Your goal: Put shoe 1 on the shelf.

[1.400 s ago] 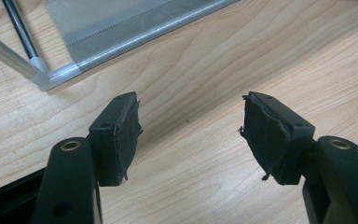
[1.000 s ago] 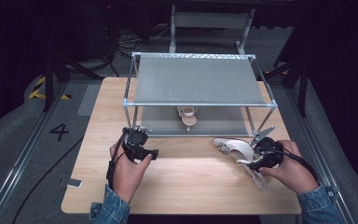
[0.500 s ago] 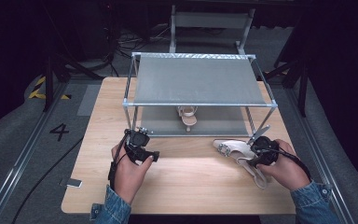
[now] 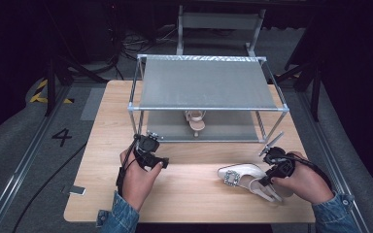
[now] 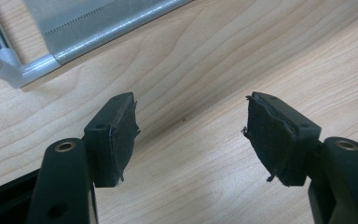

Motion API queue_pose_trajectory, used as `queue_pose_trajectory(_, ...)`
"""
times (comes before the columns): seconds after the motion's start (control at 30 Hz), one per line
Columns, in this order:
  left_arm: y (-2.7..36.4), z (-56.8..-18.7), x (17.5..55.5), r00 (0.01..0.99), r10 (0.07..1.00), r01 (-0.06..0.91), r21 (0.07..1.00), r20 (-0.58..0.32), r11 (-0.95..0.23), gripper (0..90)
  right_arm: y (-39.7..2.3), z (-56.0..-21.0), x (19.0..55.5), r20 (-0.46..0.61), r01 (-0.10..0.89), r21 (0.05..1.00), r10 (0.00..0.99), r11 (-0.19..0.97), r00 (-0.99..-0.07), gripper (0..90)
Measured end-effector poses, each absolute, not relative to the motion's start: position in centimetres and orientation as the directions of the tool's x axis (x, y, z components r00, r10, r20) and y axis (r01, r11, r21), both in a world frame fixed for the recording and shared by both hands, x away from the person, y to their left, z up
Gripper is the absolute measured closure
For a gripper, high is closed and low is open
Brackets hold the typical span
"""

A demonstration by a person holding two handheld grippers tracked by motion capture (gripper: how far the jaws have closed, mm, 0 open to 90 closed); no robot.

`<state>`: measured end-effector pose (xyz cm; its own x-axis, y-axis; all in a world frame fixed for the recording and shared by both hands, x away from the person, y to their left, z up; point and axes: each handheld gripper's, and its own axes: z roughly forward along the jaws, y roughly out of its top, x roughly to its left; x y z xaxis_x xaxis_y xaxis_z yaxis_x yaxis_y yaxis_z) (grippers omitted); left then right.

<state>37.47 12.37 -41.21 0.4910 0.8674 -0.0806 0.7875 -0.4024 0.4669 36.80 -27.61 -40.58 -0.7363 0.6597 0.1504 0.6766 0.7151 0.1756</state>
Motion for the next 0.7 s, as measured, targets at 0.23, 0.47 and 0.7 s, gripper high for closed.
queue_pose_trajectory(0.23,12.3,-41.3,37.3,0.487,0.870,0.793,0.457,-0.076,-0.403,33.1,-28.5,-40.5,37.9,0.032,0.670,0.291,0.693,0.683,-0.721,45.7)
queue_pose_trajectory(0.47,12.8,-41.3,37.3,0.473,0.878,0.799,0.457,-0.078,-0.391,33.1,-28.6,-40.8,38.5,-0.031,0.646,0.320,0.689,0.694,-0.725,39.3)
queue_pose_trajectory(0.7,12.7,-41.4,37.4,0.486,0.871,0.794,0.455,-0.076,-0.403,33.1,-29.4,-39.4,38.2,-0.060,0.610,0.407,0.687,0.679,-0.724,34.3)
